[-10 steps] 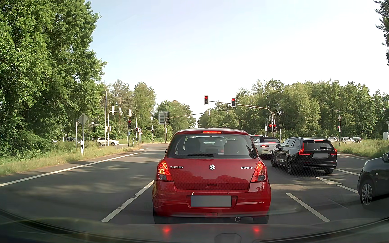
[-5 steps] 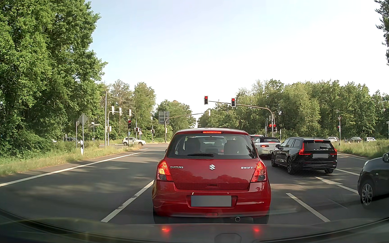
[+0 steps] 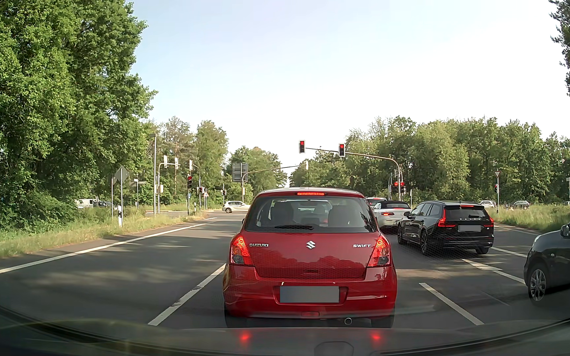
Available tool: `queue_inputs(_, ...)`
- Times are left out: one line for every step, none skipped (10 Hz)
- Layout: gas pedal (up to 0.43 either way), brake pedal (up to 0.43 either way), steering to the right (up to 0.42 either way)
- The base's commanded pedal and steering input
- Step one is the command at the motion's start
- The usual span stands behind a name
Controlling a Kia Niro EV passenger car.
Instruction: Follow the waypoints while adhering to traffic rules and regulations
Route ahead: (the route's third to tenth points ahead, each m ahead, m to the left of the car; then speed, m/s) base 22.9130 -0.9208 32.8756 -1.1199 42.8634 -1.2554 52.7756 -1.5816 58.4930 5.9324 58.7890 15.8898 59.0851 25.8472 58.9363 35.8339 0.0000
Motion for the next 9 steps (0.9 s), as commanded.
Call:
queue_inputs(0.0, 0.268, 0.0)
queue_inputs(0.0, 0.268, 0.0)
queue_inputs(0.0, 0.268, 0.0)
queue_inputs(0.0, 0.268, 0.0)
queue_inputs(0.0, 0.268, 0.0)
queue_inputs(0.0, 0.268, 0.0)
queue_inputs(0.0, 0.268, 0.0)
queue_inputs(0.0, 0.268, 0.0)
queue_inputs(0.0, 0.268, 0.0)
